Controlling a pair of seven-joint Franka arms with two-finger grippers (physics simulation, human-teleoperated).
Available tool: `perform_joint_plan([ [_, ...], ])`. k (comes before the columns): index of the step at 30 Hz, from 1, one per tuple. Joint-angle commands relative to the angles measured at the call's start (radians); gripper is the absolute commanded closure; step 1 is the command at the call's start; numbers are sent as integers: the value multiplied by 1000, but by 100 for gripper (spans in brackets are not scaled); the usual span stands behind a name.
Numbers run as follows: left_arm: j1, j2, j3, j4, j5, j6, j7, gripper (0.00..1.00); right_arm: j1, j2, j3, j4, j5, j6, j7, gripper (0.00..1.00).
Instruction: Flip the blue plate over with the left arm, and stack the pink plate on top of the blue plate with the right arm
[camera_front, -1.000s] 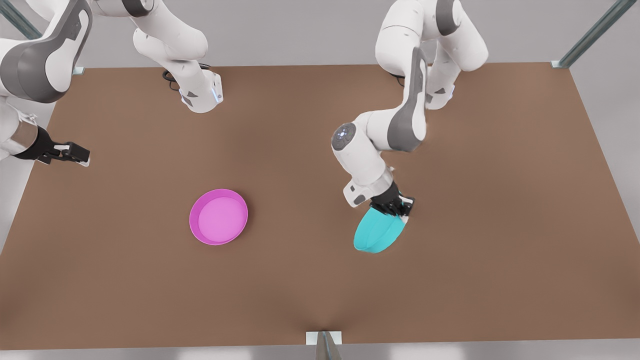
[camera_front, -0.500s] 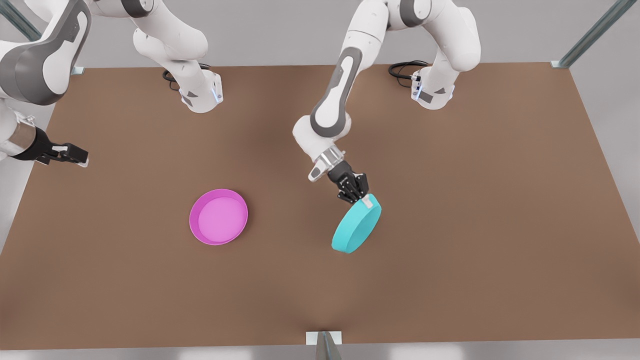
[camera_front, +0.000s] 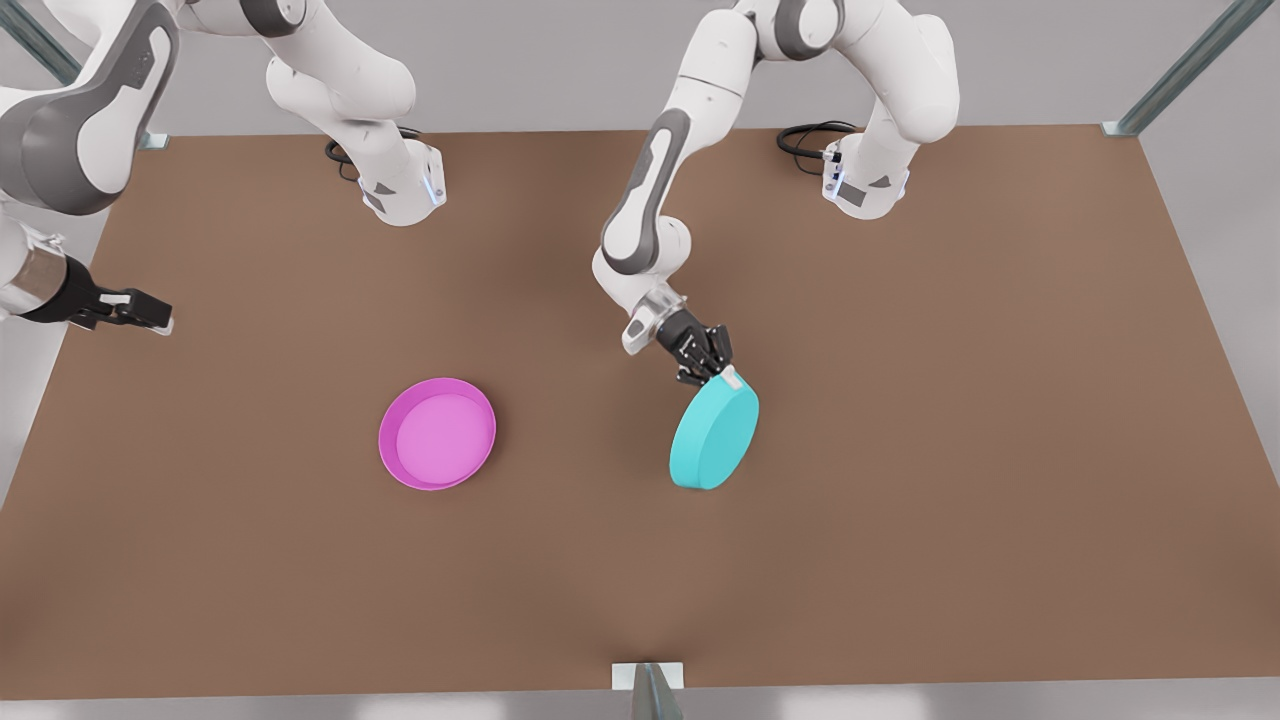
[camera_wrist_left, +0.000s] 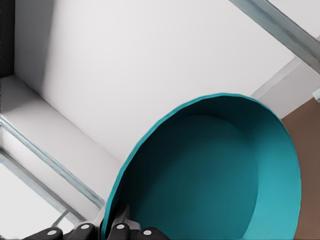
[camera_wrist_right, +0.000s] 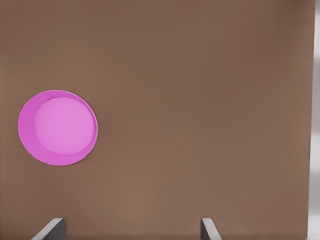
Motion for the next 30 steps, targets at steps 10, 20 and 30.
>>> perform_joint_plan([
  [10, -23, 100, -5, 13, -18, -55, -373, 79, 1, 2, -3, 0, 3, 0, -2, 0],
  [20, -34, 135, -45, 30, -33, -61, -446, 79, 1, 4, -7, 0, 5, 0, -6, 0],
  [30, -117, 117, -78, 201, -375, -179, -404, 11, -2, 8, -7, 0, 5, 1, -12, 0],
])
